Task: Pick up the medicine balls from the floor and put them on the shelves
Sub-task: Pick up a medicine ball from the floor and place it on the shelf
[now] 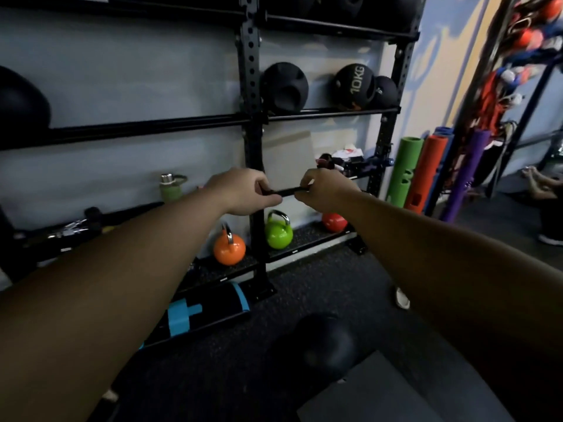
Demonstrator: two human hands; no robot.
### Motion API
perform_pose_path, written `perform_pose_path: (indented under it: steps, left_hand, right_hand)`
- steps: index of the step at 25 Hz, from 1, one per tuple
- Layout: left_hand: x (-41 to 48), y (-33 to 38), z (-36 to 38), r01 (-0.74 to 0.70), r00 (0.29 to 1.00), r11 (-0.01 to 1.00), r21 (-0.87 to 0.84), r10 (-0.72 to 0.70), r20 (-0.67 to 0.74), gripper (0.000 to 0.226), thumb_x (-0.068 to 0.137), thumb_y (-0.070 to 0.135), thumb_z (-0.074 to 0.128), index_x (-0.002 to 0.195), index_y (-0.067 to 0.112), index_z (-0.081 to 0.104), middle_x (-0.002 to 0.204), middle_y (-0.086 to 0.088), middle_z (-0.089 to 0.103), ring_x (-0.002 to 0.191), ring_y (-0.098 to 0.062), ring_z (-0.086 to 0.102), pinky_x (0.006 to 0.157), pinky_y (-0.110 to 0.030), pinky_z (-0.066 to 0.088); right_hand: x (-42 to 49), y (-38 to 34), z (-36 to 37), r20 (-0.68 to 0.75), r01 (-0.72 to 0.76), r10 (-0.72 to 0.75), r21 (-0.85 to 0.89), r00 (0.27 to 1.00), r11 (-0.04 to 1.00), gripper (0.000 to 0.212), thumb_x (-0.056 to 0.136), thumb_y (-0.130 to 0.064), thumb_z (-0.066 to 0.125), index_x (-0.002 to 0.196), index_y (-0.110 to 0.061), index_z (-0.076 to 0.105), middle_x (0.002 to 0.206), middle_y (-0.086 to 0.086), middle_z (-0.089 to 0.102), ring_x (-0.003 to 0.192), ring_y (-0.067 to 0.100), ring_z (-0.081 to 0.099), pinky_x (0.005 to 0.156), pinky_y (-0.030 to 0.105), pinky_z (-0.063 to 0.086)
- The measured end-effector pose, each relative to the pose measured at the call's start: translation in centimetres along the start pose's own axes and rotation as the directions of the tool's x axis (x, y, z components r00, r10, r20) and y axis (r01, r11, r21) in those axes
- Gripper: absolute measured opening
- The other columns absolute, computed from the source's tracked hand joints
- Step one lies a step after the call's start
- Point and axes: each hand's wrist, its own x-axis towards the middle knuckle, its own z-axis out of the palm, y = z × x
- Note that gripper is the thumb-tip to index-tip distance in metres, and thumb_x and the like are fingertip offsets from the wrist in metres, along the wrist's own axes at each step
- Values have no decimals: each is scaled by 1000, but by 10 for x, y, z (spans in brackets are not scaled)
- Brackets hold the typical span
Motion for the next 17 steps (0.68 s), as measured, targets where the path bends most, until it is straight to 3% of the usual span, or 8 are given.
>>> perform_pose_path:
  steps: [2, 5, 8, 11, 14, 17]
  left_hand:
    - [7, 29, 34, -19, 999, 999, -39, 21, 41, 78, 52, 96, 46, 103, 41, 68, 104, 15, 70, 96, -15, 65, 83, -37, 54]
    - [23, 77, 97, -29, 991, 997, -66, 37, 126, 82, 52, 95, 46, 105, 38, 69, 107, 10, 71, 99, -19, 66, 90, -41, 56]
    - [43, 115, 168, -38, 975, 998, -45, 46, 216, 72, 62, 94, 49, 104, 37, 67, 106, 8, 69, 92, -15, 63, 79, -37, 54]
    - [59, 137, 232, 28, 957, 999, -41, -15, 291, 58, 80, 82, 63, 113, 35, 67, 109, 9, 68, 98, -17, 65, 82, -37, 54]
    - [70, 152, 277, 92, 938, 996, -2, -86, 335, 63, 83, 79, 64, 124, 32, 66, 118, 7, 69, 110, -21, 65, 93, -40, 54]
    - [76, 155, 307, 147, 935, 989, -23, -131, 331, 65, 83, 79, 63, 127, 31, 65, 123, 7, 70, 113, -20, 64, 95, -41, 54]
  right_hand:
    - [-15, 36, 6, 14, -41, 41, 2, 999, 999, 40, 89, -55, 66, 119, -29, 66, 110, 0, 71, 100, 25, 67, 86, 37, 56]
    - [-36, 106, 27, 72, -107, 107, -5, 992, 994, 31, 88, -56, 66, 105, -30, 63, 100, -1, 69, 90, 25, 66, 76, 33, 50]
    - [-55, 187, 55, 166, -171, 168, 1, 972, 985, 21, 90, -51, 67, 97, -32, 64, 95, 0, 69, 92, 27, 69, 73, 31, 49]
    - [-63, 264, 80, 243, -173, 175, -28, 954, 984, 36, 92, -49, 60, 118, -26, 67, 118, 7, 70, 110, 32, 68, 84, 39, 53]
    - [-61, 321, 104, 322, -130, 142, -60, 936, 990, 43, 93, -51, 56, 128, -26, 61, 122, 7, 67, 110, 32, 65, 77, 38, 46]
    - [-45, 350, 132, 378, -113, 130, -66, 917, 991, 45, 92, -53, 55, 129, -29, 59, 122, 7, 67, 106, 30, 64, 79, 40, 48]
